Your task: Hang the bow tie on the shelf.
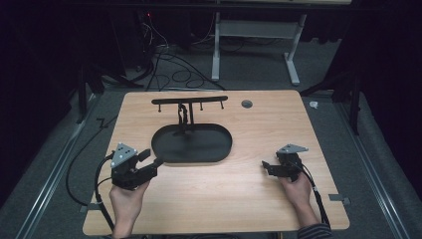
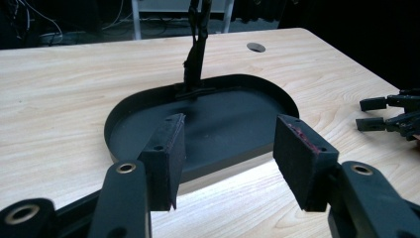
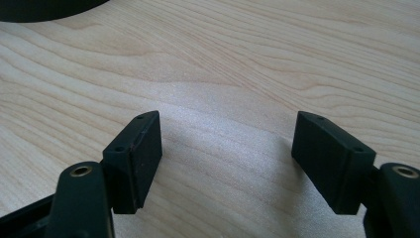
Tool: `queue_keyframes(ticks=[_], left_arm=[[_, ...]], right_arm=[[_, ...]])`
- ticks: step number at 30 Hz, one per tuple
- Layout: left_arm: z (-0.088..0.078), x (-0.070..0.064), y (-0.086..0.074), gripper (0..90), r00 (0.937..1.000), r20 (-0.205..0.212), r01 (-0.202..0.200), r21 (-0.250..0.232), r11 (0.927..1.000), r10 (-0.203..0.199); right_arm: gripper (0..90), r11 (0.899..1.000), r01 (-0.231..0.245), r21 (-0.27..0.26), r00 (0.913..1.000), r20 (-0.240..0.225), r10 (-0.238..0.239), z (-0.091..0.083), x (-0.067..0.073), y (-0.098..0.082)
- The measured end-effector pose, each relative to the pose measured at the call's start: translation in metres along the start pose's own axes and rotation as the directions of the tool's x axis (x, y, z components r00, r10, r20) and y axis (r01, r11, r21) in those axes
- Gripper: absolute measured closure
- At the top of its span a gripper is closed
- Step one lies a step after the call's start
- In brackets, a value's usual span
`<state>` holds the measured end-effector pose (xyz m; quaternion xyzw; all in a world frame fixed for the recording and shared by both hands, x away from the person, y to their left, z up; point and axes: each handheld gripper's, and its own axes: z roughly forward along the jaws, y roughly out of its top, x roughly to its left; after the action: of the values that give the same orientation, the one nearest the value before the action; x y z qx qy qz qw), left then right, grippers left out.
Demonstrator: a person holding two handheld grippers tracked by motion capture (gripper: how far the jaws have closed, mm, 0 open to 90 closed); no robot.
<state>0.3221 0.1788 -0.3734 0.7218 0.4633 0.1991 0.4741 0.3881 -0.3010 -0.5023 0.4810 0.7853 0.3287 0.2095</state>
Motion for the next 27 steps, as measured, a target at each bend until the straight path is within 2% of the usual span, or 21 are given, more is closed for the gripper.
queue_keyframes(ticks=[14, 27], left_arm=[[-0.003, 0.002, -0.015, 48.4, 0.9999, -0.010, 0.012, 0.014, 0.9998, -0.012], [0.001, 0.001, -0.024, 49.1, 0.9997, -0.006, 0.024, 0.021, 0.9995, -0.024]], right_arm=[[28.7, 1.000, -0.001, 0.000, 1.0000, 0.000, 0.001, 0.000, 0.000, 0.000], [28.7, 1.000, -0.001, 0.000, 1.0000, 0.000, 0.001, 0.000, 0.000, 0.000]])
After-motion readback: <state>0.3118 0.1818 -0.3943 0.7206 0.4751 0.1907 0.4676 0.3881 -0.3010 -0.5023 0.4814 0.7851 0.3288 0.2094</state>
